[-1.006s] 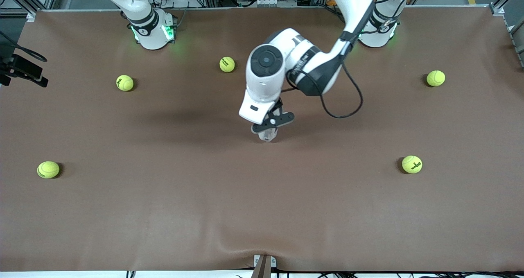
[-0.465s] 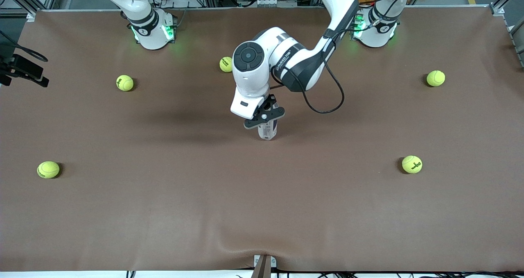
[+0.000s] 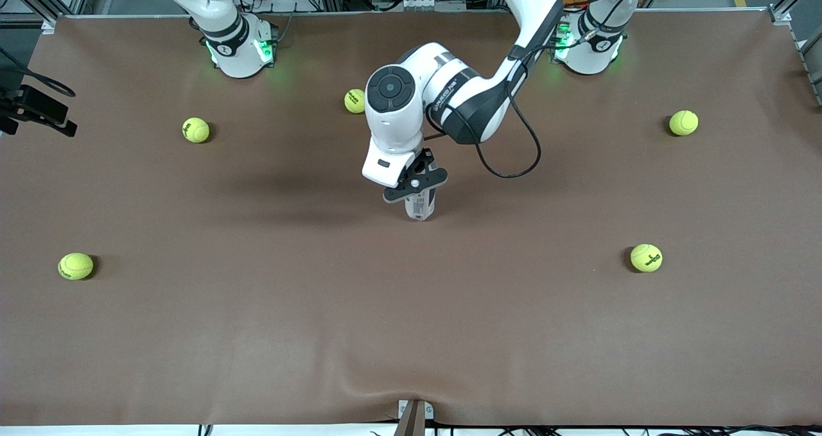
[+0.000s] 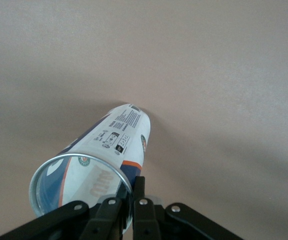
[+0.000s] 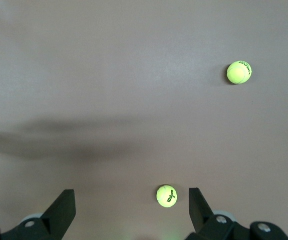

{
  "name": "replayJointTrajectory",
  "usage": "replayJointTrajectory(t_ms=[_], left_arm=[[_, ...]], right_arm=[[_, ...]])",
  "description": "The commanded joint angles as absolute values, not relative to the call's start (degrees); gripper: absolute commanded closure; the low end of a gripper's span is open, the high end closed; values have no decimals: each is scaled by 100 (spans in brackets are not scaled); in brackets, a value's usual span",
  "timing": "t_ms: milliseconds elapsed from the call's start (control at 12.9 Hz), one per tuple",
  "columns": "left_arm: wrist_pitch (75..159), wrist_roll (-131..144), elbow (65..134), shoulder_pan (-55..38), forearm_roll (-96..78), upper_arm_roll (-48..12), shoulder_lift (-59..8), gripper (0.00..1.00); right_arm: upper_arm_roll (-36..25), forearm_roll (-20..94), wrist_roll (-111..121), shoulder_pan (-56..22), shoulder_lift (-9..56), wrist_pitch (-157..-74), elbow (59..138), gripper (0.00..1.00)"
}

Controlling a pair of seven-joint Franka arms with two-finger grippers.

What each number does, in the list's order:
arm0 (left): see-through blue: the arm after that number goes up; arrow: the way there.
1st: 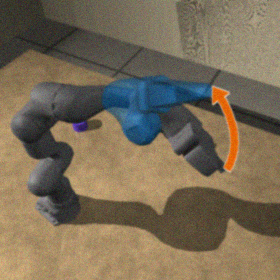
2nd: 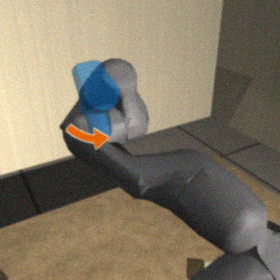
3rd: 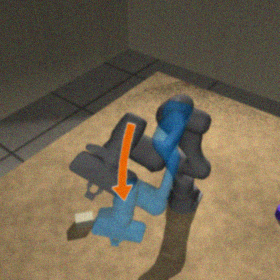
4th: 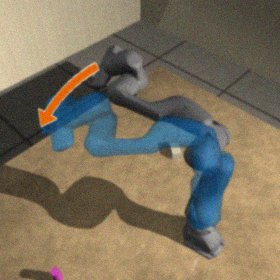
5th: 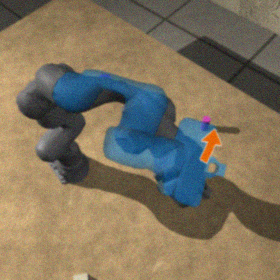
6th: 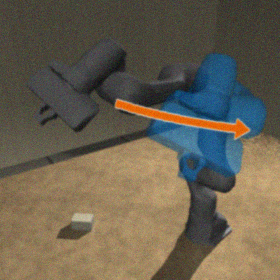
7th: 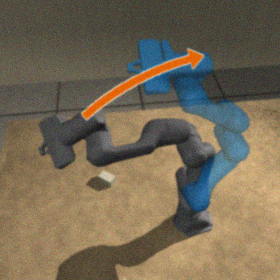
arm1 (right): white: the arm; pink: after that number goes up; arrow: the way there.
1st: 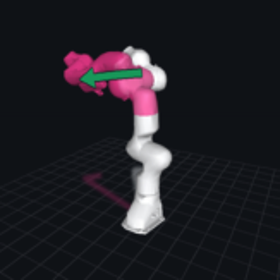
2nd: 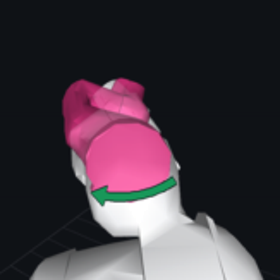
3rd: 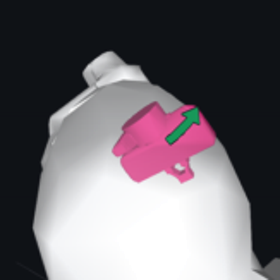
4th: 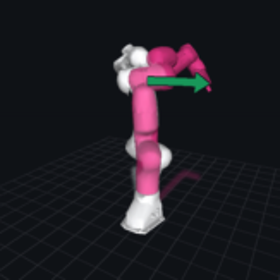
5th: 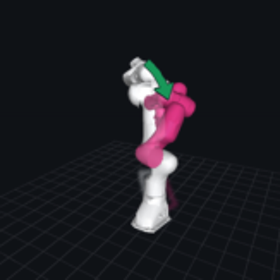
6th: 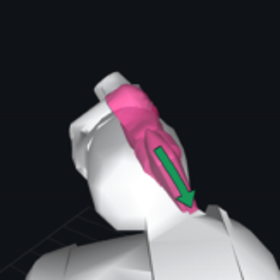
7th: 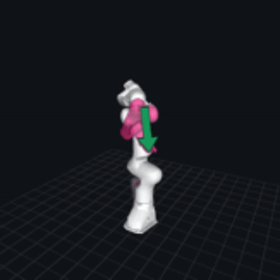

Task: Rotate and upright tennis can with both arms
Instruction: 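Lower the upright can onto the table with the left gripper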

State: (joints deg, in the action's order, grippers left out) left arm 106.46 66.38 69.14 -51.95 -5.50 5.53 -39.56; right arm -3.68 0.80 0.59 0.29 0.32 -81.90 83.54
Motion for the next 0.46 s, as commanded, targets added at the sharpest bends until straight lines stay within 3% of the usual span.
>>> replayJointTrajectory(t_ms=[0, 387], left_arm=[[10591, 6688, 6794, -5203, -431, 571, -4060, 100], [10687, 6689, 6794, -5203, -431, 554, -4122, 100]], right_arm=[[-343, 141, 88, 70, 35, -8165, 8323, 0], [-343, 141, 97, 62, 35, -8165, 8323, 0]])
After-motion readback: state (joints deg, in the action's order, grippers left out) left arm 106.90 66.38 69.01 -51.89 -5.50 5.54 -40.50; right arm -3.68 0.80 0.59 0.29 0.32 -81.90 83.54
